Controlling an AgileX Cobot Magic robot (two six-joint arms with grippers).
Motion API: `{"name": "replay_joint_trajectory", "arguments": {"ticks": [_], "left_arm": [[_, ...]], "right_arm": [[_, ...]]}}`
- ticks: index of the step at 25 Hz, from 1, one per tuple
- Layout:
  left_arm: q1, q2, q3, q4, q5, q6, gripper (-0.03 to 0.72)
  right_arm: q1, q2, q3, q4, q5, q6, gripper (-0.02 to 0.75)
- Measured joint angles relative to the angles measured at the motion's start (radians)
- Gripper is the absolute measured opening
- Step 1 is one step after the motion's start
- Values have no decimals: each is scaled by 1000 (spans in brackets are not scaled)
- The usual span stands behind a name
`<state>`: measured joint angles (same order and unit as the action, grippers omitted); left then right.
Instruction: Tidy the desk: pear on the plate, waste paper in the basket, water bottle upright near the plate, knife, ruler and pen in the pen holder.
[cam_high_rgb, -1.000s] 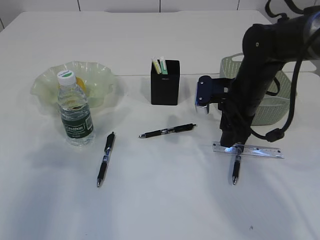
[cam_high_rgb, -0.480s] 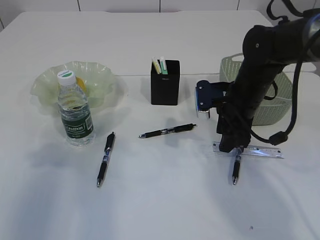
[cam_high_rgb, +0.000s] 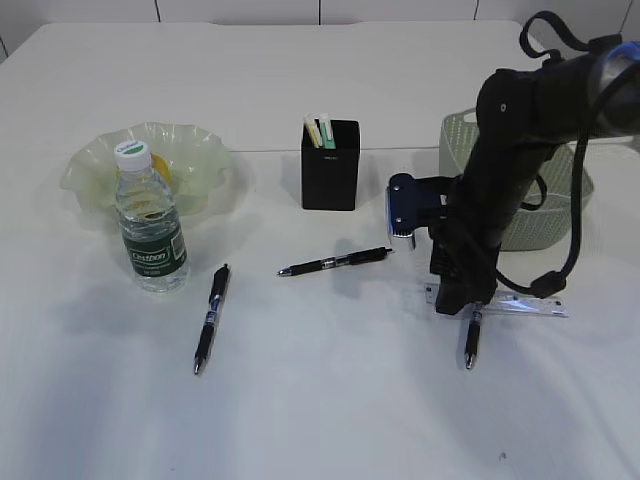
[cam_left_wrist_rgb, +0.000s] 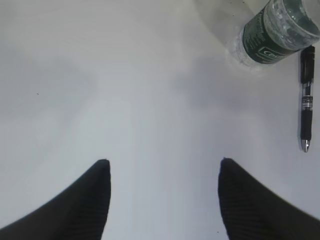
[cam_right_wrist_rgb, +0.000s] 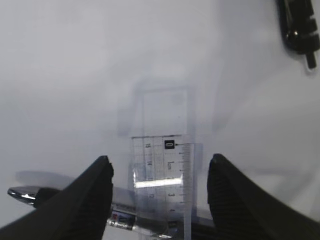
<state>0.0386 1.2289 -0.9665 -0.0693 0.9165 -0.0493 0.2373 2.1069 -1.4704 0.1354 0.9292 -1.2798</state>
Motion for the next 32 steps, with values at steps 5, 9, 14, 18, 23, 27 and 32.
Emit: {"name": "replay_joint_trajectory", "arguments": {"ticks": [5,9,14,18,23,27,32], "left_arm": [[0,0,0,0,0,0,475],[0,0,0,0,-4,0,475],[0,0,0,0,-6,0,475],[0,0,0,0,-7,0,475],[0,0,0,0,-7,0,475],[0,0,0,0,-7,0,475],[0,0,0,0,-7,0,475]], "right_arm": [[0,18,0,-10,-9,0,452],[0,22,0,-15,-22,0,452],[0,33,0,-16,-26,0,452],[0,37,0,-19,-29,0,452],[0,43,0,-19,-30,0,452],[0,47,0,-19,-30,0,434],[0,51,0,-19,-28,0,349]]}}
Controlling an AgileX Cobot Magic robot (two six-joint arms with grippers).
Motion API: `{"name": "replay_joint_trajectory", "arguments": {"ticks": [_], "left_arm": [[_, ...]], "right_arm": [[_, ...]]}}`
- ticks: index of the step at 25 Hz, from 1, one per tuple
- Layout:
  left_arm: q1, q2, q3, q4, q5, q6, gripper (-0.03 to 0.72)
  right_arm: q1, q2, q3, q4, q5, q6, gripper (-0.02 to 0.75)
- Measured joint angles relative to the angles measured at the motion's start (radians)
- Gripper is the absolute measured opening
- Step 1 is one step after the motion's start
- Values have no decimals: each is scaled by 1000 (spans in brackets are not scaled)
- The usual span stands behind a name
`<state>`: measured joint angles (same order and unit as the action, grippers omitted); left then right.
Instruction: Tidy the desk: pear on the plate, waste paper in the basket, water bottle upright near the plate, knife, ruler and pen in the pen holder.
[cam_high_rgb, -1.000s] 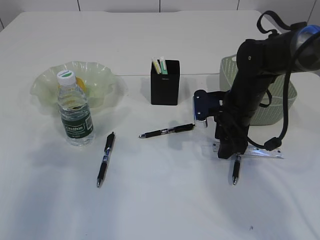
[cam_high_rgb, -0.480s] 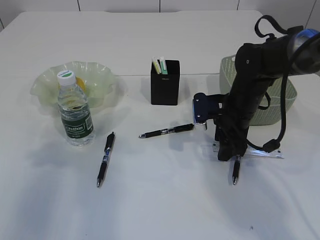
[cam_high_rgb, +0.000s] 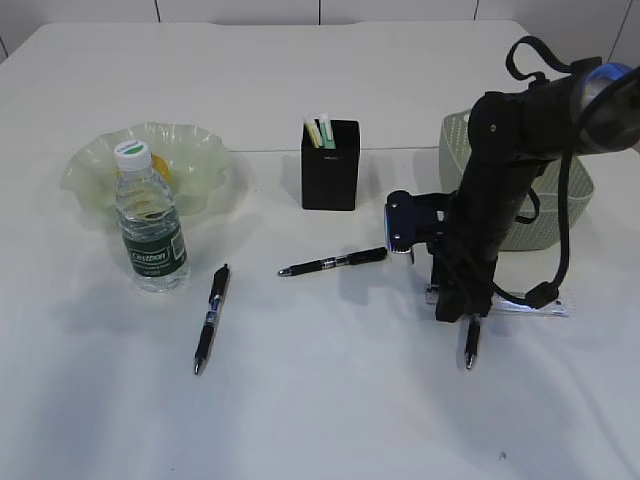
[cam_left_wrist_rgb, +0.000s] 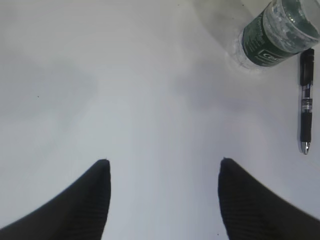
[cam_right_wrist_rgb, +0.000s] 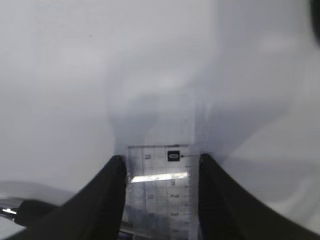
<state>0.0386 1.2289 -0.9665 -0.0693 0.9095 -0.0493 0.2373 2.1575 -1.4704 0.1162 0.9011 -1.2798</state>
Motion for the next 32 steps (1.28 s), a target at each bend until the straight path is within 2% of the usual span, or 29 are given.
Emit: {"name": "replay_joint_trajectory", "arguments": {"ticks": [3,5,19,26,32], "left_arm": [[0,0,0,0,0,0,475],[0,0,0,0,0,0,475],[0,0,0,0,0,0,475],[0,0,0,0,0,0,475],[0,0,0,0,-2,0,475]], "right_arm": [[0,0,0,-4,6,0,284],[0,0,0,-4,6,0,274],[0,-98,0,8,4,0,271],[0,-215,0,112,-33,0,271],[0,-275,0,260,-124,0,271]]}}
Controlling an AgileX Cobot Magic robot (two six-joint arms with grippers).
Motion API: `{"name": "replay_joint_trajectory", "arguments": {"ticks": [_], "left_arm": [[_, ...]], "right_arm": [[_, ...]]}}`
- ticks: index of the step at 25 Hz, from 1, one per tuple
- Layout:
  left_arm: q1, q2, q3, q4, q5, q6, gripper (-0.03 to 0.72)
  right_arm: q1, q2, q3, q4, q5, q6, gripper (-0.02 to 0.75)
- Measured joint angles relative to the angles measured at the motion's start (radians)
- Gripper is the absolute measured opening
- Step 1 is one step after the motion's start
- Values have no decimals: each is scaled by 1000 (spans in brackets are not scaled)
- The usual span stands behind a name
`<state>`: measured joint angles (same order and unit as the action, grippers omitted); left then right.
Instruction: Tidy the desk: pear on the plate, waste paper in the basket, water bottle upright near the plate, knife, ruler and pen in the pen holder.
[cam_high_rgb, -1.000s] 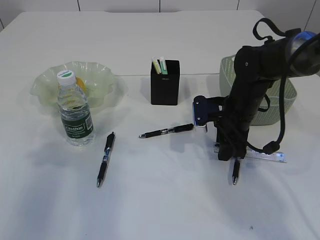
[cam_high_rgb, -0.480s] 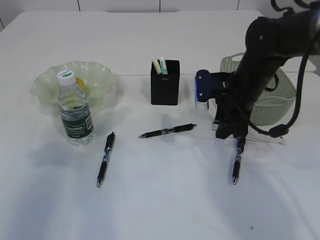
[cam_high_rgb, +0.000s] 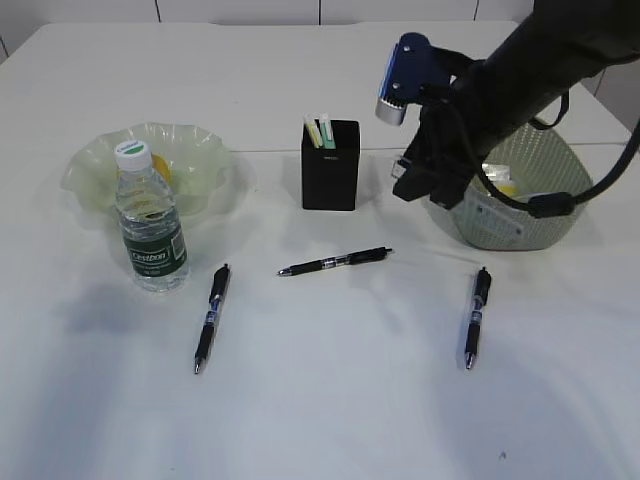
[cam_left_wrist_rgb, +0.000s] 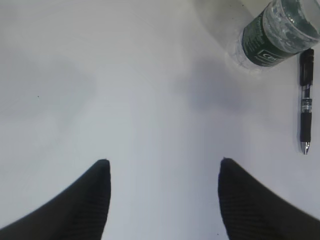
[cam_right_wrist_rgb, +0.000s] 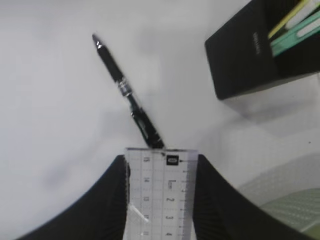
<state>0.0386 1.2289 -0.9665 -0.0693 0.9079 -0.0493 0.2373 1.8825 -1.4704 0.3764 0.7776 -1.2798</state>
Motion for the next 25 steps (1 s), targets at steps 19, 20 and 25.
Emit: {"name": "replay_joint_trajectory", "arguments": {"ticks": [19,20,25], "left_arm": [[0,0,0,-3,-3,0,475],[0,0,0,-3,-3,0,475],[0,0,0,-11,-1,0,475]], "right_arm": [[0,40,-20,694,-455,-150,271],[0,53,-28,759,-457,-187,271],[2,115,-98,1067,-466,-427,271]]}}
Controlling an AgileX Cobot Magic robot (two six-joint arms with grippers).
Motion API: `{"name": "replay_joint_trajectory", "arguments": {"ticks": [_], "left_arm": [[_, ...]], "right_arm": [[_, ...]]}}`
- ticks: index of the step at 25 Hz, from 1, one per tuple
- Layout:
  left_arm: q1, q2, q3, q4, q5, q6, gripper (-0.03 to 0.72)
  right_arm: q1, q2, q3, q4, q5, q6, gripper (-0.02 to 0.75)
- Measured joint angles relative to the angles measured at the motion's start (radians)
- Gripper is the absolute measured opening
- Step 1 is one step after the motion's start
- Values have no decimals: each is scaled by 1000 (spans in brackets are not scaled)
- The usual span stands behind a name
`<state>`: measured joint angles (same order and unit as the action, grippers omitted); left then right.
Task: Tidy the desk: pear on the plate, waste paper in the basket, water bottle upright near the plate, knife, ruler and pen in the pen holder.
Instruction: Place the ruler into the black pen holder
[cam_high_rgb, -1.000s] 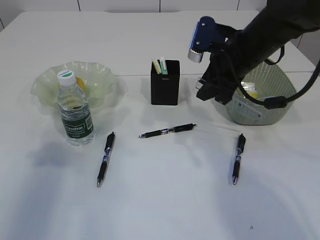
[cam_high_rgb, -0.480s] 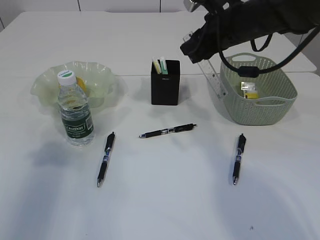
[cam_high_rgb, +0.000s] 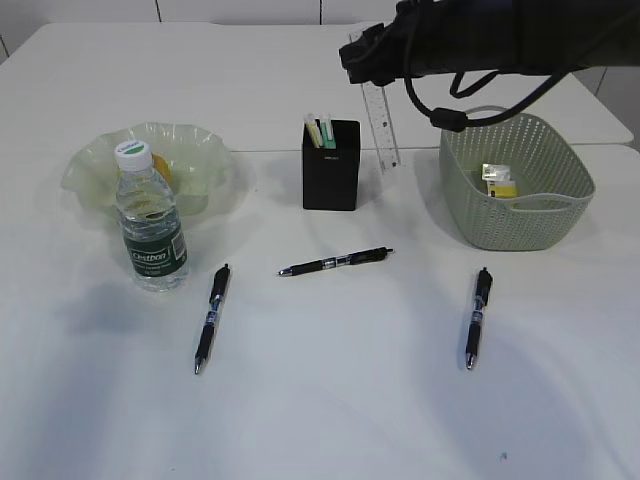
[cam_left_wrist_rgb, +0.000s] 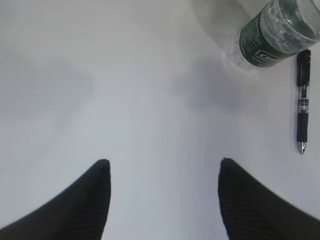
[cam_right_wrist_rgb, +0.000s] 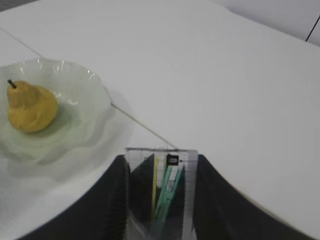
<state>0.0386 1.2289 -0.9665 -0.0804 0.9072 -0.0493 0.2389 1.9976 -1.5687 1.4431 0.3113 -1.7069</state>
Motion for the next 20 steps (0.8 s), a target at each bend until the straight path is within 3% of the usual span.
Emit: {"name": "replay_joint_trajectory", "arguments": {"ticks": [4,9,20], "left_arm": [[0,0,0,0,13,0,475],[0,0,0,0,19,0,475],[0,0,0,-1,20,0,475]], "right_arm": [[0,58,-79,167,0,-107,271],[0,136,-162,285,28,-182,271],[0,257,-328,325,71,-228,271]]}}
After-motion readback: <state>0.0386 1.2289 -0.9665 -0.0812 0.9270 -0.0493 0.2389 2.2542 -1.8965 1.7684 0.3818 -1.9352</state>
